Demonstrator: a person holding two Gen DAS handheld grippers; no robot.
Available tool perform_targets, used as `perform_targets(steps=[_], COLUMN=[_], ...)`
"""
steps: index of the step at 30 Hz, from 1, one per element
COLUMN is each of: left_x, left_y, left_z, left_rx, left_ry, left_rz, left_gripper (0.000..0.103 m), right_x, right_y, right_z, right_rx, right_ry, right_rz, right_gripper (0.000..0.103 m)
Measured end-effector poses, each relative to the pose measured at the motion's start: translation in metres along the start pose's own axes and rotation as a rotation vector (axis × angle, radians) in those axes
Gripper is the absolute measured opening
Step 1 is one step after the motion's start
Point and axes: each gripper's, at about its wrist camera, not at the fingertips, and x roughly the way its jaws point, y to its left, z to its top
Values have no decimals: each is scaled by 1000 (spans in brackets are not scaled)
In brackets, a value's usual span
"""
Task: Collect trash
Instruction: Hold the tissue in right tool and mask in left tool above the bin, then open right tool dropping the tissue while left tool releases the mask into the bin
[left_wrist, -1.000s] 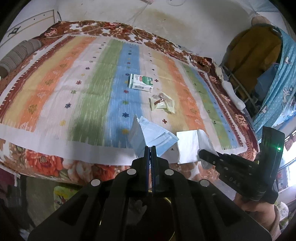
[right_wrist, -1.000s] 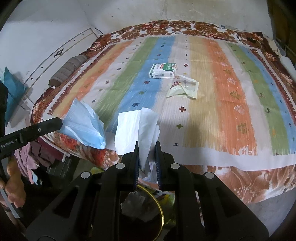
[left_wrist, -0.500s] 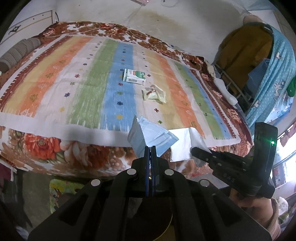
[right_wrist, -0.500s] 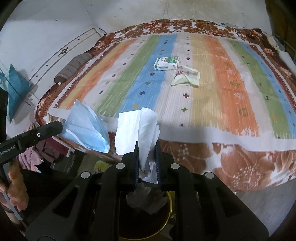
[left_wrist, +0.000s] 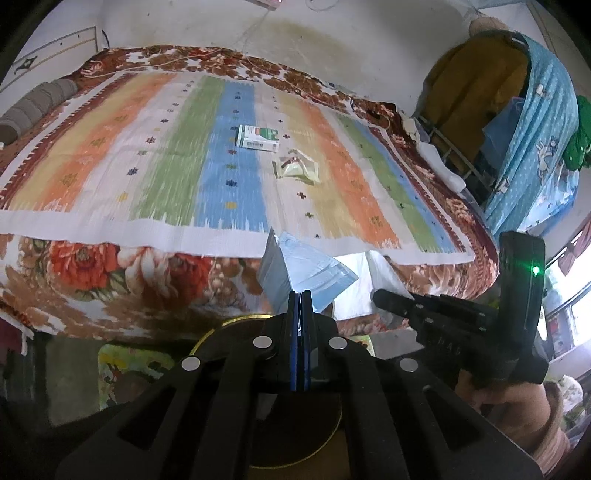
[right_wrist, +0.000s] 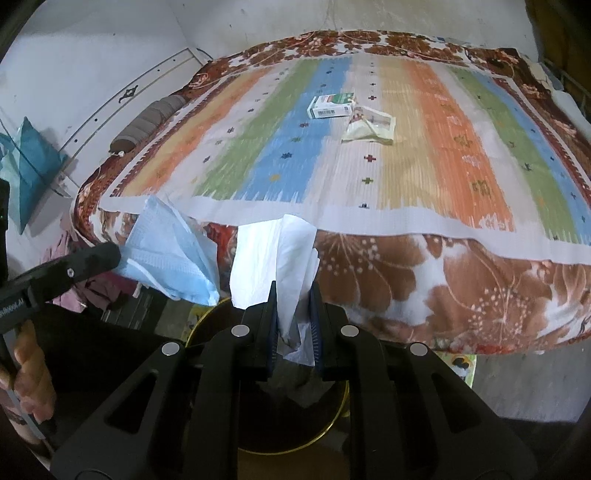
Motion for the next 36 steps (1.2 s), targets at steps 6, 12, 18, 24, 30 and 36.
perform_targets(steps=[6,12,18,24,30,36], left_x=[-4,-4,1,8,17,22], left_y=[-1,7,6,2,2,3], left_z=[-23,-40,-53,-61,-67,-67], left_rx=[17,-54,-69,-58,-51,-52], left_ry=[14,42,64,96,136,153], left_rz=[35,27,54,80,129,140], left_gripper=[1,1,1,1,1,1], right_x=[0,1,5,14,23,29], right_y=[3,8,14,24,25,18], right_z=[-19,-37,-55,-74,-77,-77], right_rx=[-9,-11,-18,-35,-26,15], right_ry=[13,18,39,87,132,156], right_rz=[-10,-44,-52,-38,-31,-36], right_gripper=[14,14,15,15,16,18])
